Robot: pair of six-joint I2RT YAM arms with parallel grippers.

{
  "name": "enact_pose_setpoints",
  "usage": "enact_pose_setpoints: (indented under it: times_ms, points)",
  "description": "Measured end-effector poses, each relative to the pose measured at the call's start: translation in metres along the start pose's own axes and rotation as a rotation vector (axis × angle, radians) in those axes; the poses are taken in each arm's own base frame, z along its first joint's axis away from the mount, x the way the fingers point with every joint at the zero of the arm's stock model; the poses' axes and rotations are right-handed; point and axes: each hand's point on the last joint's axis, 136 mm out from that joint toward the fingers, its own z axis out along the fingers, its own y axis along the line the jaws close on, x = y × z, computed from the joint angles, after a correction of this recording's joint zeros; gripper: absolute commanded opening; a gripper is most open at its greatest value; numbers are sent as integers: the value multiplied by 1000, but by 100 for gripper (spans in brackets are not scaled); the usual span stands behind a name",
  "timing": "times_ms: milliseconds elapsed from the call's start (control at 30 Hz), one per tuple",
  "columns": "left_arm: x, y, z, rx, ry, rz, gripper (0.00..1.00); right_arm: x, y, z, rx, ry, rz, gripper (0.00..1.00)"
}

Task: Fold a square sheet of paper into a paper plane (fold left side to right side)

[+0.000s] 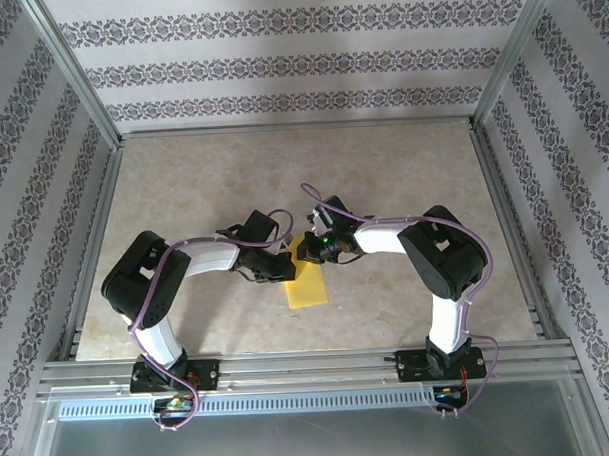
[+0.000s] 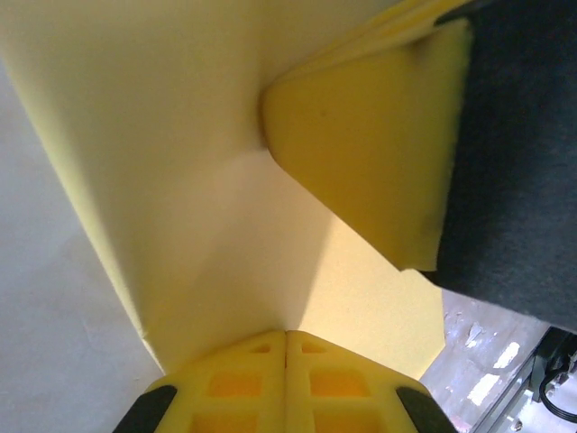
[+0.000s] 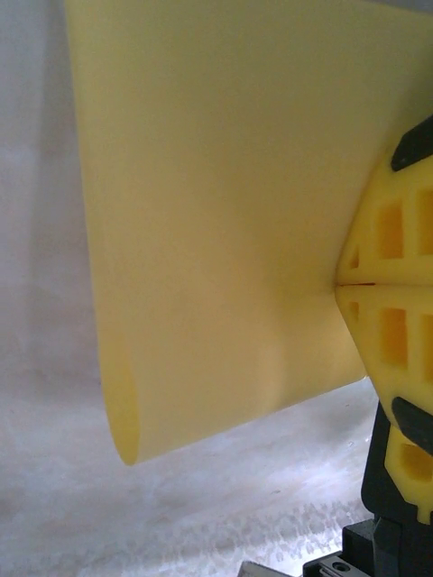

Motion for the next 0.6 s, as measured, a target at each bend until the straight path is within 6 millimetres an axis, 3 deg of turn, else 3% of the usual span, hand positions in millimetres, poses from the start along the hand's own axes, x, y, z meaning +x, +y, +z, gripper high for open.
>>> enact_pose_setpoints:
  times_ms: [100,200,333,400,467,600]
  points:
    - [0,0,1,5,-7,0,2,-2,2,-8,9,-11,0,19]
    - [0,-1,1,12,-18,-5,2,-8,15,-28,-4,-48,-14,20]
    - [1,-3,3,11,-25,-11,1,-6,33,-59,-46,-109,-46,10]
    - [1,-4,3,8,-29,-13,1,6,32,-70,-55,-115,-46,1]
    - [1,-5,4,3,-32,-19,0,23,26,-71,-47,-96,-33,0]
    - [1,-6,4,-2,-35,-30,0,65,10,-56,-6,-3,-5,0]
